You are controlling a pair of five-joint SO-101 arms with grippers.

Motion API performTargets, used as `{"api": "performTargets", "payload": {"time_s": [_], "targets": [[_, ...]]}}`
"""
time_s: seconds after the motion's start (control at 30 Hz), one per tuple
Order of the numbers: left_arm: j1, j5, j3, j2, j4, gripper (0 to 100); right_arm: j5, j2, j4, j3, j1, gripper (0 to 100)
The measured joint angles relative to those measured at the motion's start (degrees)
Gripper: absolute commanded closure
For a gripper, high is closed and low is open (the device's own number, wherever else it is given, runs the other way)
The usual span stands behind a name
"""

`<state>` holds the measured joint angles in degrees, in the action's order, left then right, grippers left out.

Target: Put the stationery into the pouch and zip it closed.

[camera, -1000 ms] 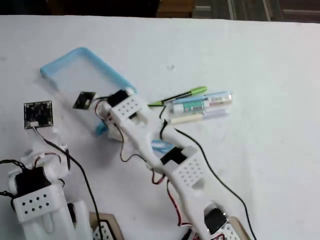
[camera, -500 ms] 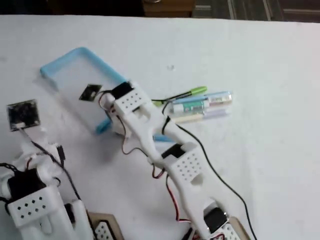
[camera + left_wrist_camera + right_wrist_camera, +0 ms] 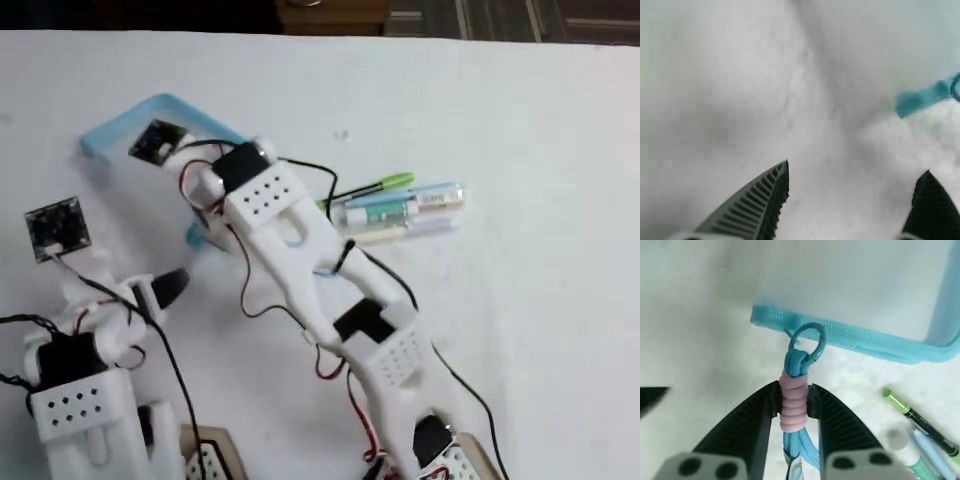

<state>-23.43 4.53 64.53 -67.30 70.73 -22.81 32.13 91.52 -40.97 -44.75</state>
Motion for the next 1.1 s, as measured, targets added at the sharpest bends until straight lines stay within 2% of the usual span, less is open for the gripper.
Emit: {"api": "performTargets", "payload": {"time_s": [0.23, 0.53, 0.77, 1.1], "targets": [[2.3, 1.7, 0.0, 0.0, -5.6, 68, 0.1, -5.1, 0.1, -1.6, -1.5, 98.1], [-3.0, 6.7, 0.0, 0.0, -10.5, 71, 0.1, -6.9, 0.1, -2.5, -1.4, 98.1], [3.8, 6.8, 0.0, 0.0, -12.0, 71, 0.1, -6.9, 0.1, -2.5, -1.4, 98.1], [5.0, 6.9, 0.0, 0.0, -15.6, 71, 0.1, -6.9, 0.1, -2.5, -1.4, 98.1]]}}
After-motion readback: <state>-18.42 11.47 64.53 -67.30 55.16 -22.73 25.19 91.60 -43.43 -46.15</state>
